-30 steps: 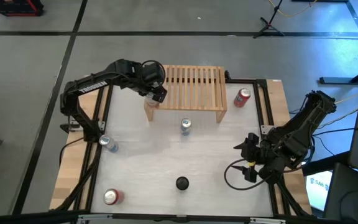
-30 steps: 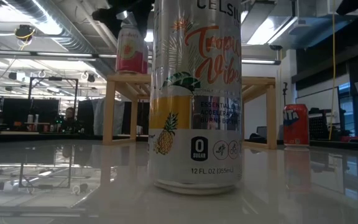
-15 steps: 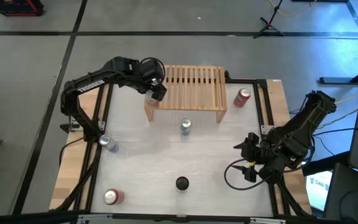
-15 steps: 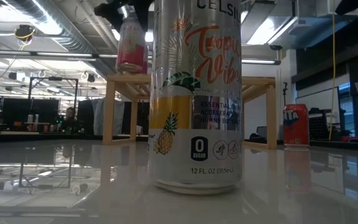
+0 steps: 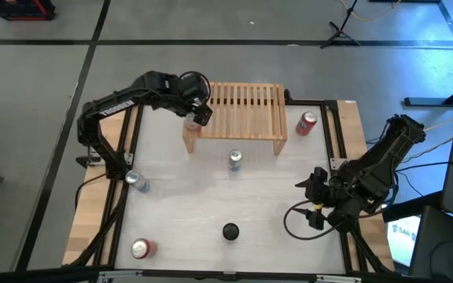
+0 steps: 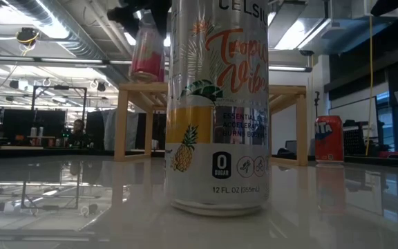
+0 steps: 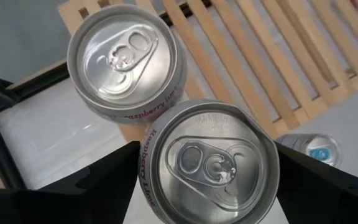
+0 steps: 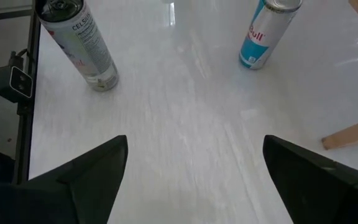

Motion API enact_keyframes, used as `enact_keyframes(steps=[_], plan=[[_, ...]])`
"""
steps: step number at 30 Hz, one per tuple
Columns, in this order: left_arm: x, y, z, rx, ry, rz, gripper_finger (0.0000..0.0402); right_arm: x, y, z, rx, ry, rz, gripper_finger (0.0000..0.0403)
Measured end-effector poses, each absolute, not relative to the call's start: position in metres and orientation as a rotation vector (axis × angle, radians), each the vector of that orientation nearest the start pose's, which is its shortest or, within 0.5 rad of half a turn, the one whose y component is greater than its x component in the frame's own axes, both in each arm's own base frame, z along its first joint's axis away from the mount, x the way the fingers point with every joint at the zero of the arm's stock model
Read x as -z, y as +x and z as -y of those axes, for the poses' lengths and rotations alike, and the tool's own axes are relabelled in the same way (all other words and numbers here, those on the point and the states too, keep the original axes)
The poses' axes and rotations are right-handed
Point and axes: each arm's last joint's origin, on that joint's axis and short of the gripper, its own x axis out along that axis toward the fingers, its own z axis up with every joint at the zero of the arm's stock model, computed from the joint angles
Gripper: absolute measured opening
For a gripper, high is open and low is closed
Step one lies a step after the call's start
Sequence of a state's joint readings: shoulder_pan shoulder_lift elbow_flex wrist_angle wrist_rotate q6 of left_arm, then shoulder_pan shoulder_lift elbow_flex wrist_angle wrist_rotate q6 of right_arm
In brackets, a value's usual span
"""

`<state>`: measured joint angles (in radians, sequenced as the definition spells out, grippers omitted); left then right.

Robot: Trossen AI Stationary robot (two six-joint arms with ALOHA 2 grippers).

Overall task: Place canned beverage on shelf
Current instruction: Put the pink soda can on the shelf aligned with the other pink soda can, then put the right blue soda can on the shelf

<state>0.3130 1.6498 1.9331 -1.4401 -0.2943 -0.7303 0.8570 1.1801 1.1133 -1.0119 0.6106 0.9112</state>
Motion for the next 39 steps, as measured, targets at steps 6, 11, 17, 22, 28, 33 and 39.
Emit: enact_keyframes(steps=[6, 11, 17, 22, 28, 33, 39], plan=[[-0.405, 0.281, -0.099, -0.934, -0.638, -0.929, 0.0321, -0.311, 0.151, -0.149, 0.15, 0.136, -0.8, 0.0363], [-0.405, 0.28, -0.099, -0.938, -0.634, -0.934, 0.0328, -0.311, 0.151, -0.149, 0.15, 0.136, -0.8, 0.0363], [-0.406, 0.28, -0.099, -0.945, -0.63, -0.924, 0.0346, -0.311, 0.151, -0.149, 0.151, 0.136, -0.8, 0.0363], [-0.405, 0.28, -0.099, -0.939, -0.634, -0.926, 0.0349, -0.311, 0.151, -0.149, 0.151, 0.136, -0.8, 0.0363], [-0.412, 0.278, -0.097, -0.891, -0.672, -0.916, 0.0349, -0.311, 0.151, -0.149, 0.151, 0.135, -0.8, 0.0363], [-0.441, 0.268, -0.085, -0.855, -0.643, -0.815, 0.0349, -0.31, 0.151, -0.149, 0.15, 0.133, -0.8, 0.0363], [-0.466, 0.252, -0.066, -0.805, -0.602, -0.723, 0.0349, -0.31, 0.151, -0.149, 0.15, 0.132, -0.801, 0.0363]])
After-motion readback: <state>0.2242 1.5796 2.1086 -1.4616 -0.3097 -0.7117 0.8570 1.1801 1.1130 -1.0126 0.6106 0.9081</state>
